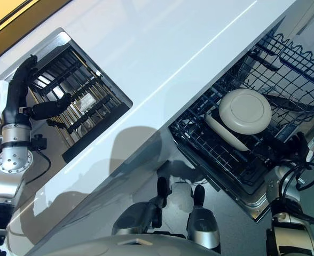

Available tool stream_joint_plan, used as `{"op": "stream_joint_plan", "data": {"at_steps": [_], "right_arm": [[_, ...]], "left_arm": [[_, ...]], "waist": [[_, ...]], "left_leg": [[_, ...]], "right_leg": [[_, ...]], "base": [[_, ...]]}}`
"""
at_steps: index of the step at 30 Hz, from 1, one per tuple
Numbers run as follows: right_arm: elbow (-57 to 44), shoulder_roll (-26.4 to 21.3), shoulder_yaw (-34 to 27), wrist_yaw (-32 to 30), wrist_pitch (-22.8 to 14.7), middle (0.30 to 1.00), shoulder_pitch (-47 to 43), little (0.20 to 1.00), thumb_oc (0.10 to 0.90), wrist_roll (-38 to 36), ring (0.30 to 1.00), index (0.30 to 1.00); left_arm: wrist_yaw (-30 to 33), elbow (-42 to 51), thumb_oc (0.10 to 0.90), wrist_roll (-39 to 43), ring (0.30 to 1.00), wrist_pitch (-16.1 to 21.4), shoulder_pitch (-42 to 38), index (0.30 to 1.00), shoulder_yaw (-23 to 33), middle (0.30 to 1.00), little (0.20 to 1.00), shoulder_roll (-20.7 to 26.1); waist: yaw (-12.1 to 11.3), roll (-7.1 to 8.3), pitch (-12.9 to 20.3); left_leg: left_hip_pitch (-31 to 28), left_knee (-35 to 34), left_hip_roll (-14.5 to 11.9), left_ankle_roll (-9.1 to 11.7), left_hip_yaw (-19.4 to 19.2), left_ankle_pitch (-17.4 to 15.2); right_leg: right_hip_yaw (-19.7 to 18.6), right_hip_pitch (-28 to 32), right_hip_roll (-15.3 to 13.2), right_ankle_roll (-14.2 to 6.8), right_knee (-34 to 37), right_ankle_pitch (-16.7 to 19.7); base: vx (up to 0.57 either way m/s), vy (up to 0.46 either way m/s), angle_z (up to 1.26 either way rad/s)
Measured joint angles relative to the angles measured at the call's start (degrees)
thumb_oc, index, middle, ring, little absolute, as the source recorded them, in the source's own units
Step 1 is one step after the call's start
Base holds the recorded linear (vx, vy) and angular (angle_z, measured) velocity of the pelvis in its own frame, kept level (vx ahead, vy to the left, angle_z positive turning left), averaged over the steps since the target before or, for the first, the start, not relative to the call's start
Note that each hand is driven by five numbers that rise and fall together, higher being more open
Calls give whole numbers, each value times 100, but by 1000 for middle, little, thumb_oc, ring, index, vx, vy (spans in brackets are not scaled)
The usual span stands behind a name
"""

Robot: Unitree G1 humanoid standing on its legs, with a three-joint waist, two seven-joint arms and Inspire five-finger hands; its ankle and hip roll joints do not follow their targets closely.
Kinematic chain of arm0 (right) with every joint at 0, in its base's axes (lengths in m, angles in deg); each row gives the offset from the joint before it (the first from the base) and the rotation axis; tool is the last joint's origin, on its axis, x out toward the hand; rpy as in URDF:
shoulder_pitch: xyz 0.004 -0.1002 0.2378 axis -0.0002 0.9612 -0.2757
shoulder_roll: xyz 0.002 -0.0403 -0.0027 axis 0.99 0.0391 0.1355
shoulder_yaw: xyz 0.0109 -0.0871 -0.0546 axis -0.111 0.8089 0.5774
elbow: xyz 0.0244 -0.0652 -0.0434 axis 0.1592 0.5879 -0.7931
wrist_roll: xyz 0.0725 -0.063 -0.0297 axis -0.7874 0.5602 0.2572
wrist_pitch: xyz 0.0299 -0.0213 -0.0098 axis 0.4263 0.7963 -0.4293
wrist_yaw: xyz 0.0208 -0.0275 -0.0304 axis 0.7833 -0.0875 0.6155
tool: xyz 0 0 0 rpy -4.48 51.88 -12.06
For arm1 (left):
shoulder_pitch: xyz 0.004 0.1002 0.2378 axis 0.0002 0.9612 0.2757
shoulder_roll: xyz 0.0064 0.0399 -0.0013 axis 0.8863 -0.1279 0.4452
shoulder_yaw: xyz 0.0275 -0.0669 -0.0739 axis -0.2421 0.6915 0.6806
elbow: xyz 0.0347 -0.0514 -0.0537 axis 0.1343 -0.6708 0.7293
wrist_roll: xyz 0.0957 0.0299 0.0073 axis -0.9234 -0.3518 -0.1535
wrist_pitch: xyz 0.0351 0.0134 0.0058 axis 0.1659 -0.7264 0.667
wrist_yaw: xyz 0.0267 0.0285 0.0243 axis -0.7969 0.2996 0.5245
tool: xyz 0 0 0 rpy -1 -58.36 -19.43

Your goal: Pick up plates and place into dishwasher.

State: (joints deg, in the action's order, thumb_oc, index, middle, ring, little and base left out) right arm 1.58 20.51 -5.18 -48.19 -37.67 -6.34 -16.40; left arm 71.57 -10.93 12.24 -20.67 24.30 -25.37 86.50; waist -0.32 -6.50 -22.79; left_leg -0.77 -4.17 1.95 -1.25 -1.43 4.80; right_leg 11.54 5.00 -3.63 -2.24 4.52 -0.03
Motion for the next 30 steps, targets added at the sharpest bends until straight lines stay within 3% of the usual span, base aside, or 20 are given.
{"op": "stream_joint_plan", "data": {"at_steps": [10,16,19,24,26,28,30], "right_arm": [[-21,-23,3,1588,-27,900,83,900,800,-1448,900,900],[-517,81,694,1649,-38,900,-89,900,800,-1458,900,900],[-603,125,1143,1654,-34,900,-525,900,800,-1370,900,900],[-1275,177,2086,2135,19,900,-1343,900,800,-467,900,900],[-1196,91,1983,1850,200,900,-1613,900,800,39,900,900],[-1122,-98,1927,1820,294,900,-1611,900,800,165,900,900],[-1142,23,1938,1778,316,900,-1710,900,800,266,900,900]], "left_arm": [[-80,-270,800,-9,900,-5,-233,900,-40,900,900,0],[-80,-464,800,-27,900,-17,-371,900,-199,900,900,-30],[-115,-499,800,-28,900,-18,-471,900,-276,900,900,-56],[-274,-576,800,-31,900,-18,-654,900,-476,900,900,-62],[-328,-551,800,-31,900,-2,-690,900,-510,900,900,-68],[-336,-602,800,-24,900,-6,-671,900,-506,900,900,-68],[-418,-595,800,-28,900,7,-699,900,-507,900,900,-72]], "waist": [[50,70,-83],[-78,72,-84],[-173,74,-85],[-444,74,-85],[-634,92,-96],[-707,128,-118],[-738,159,-137]], "left_leg": [[105,46,-22,4,5,-2],[46,57,-44,24,51,12],[37,69,-49,63,190,40],[32,104,-55,100,335,73],[27,128,-39,104,432,76],[35,167,-11,103,484,76],[33,190,3,96,493,80]], "right_leg": [[41,-70,14,23,-2,18],[231,60,35,57,51,44],[360,120,56,62,57,45],[497,205,103,66,58,44],[518,260,107,69,59,41],[518,295,92,71,60,37],[517,317,79,72,60,37]], "base": [[31,15,-1],[65,38,6],[85,25,16],[60,29,19],[47,31,24],[36,21,16],[21,16,6]]}}
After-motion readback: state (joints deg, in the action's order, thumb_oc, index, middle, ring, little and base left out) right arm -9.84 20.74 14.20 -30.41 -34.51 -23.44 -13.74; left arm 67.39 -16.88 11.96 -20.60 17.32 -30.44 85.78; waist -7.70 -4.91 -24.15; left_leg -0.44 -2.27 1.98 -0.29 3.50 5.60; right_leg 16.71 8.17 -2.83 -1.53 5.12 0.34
